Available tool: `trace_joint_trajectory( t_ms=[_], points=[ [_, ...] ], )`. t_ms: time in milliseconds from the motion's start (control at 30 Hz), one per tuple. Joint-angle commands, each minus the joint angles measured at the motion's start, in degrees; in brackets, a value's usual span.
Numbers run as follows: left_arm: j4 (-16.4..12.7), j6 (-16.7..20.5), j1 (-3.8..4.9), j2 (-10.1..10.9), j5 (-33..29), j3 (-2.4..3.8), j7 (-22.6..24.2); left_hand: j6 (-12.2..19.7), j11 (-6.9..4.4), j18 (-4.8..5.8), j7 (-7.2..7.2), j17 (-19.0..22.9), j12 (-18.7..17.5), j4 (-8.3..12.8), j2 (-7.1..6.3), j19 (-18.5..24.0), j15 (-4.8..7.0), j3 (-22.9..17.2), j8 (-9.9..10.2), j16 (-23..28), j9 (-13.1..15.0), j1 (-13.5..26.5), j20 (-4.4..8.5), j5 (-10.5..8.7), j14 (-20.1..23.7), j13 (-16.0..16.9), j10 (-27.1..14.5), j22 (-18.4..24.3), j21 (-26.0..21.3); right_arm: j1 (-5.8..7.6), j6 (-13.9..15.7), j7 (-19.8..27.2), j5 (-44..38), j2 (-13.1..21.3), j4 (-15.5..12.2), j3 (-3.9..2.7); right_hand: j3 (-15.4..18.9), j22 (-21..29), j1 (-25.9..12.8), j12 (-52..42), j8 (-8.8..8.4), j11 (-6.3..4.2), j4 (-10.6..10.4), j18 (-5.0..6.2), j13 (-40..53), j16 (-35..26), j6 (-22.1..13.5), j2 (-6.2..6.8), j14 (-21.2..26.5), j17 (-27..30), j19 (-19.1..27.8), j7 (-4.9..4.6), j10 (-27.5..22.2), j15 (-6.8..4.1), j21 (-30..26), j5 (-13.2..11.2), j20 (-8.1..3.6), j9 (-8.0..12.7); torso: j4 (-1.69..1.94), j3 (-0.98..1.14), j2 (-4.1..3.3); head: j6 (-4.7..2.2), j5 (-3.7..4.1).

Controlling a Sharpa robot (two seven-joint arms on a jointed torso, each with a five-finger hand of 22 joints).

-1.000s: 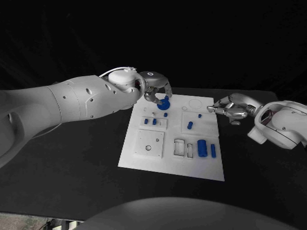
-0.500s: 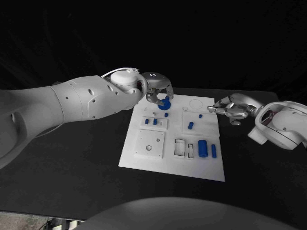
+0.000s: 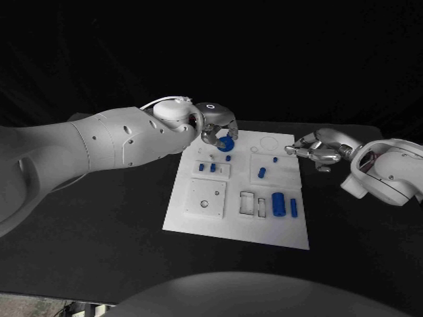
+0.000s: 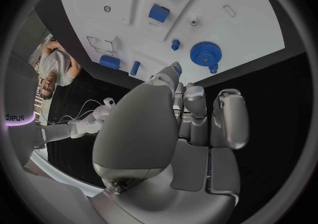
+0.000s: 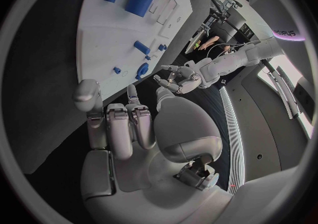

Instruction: Assemble the parts on the task board

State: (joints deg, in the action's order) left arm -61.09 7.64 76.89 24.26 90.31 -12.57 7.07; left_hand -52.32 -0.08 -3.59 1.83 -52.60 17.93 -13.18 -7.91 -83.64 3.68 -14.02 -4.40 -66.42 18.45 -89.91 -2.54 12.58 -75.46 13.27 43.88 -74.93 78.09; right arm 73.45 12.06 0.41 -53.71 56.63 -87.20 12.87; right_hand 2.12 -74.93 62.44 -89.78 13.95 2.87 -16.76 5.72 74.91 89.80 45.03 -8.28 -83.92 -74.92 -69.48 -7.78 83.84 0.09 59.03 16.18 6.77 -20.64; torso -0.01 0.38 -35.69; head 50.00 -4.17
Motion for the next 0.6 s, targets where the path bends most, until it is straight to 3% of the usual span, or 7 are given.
trace_joint_trajectory(
  t_ms=[33, 300, 600],
  points=[
    [0.1, -1.2, -0.04, -0.3, 0.3, 0.04, 0.5, -0.6, 0.09, 0.63, 0.04, 0.2, 0.0, 0.1, 0.44, -0.1, -0.01, -0.4, -0.3, 0.0, -0.2, 0.0, -0.26, 0.19, 0.6, -0.2, 0.7, -11.1, -0.4, -0.04, 0.0, 0.7, 0.0, 0.0, -0.1, 0.0, 0.3, -6.2, 0.3, -0.2, -0.23, 0.27, 0.2, 0.93, 15.1, 0.2, 0.3, -0.17, -6.1, -15.1, 0.2, 0.03, 6.2, 0.28, -0.2, 0.4, 0.07, 0.1, 0.01, 0.02, 0.02, 0.0, -0.02],
    [1.1, -2.1, -0.55, -1.2, 0.5, 0.03, 0.5, -1.3, 0.28, 0.79, 0.32, 1.1, -0.8, -0.2, -0.14, -0.5, -0.13, -1.7, -0.2, -0.9, -1.6, 0.5, -0.41, -0.7, 0.5, -2.4, 5.0, -11.3, 0.1, -0.04, 0.3, 1.2, 0.0, 0.1, -0.2, 0.0, 0.3, -6.2, 0.3, -0.2, -0.23, 0.27, 0.2, 0.92, 15.1, 0.2, 0.3, -0.17, -6.1, -15.1, 0.1, 0.03, 6.2, 0.28, -0.2, 0.4, 0.07, 0.1, -0.02, 0.0, -0.01, 0.0, -0.08],
    [3.2, -1.9, -2.21, -2.8, 2.2, 0.04, 1.4, -2.1, 0.18, 0.85, 0.44, 1.5, -1.8, -0.1, -0.59, -0.7, -0.14, -2.1, -0.2, -1.3, -2.1, 0.4, -0.45, -1.61, 0.4, -3.3, 5.8, -11.4, 0.4, -0.04, 0.5, 1.7, 0.2, 0.1, -0.3, 0.0, 0.3, -6.3, 0.3, -0.2, -0.22, 0.26, 0.1, 0.89, 15.1, 0.2, 0.4, -0.16, -6.1, -15.1, 0.0, 0.03, 6.2, 0.28, -0.1, 0.4, 0.07, 0.1, -0.02, 0.03, -0.01, 0.0, 0.04]
  ],
)
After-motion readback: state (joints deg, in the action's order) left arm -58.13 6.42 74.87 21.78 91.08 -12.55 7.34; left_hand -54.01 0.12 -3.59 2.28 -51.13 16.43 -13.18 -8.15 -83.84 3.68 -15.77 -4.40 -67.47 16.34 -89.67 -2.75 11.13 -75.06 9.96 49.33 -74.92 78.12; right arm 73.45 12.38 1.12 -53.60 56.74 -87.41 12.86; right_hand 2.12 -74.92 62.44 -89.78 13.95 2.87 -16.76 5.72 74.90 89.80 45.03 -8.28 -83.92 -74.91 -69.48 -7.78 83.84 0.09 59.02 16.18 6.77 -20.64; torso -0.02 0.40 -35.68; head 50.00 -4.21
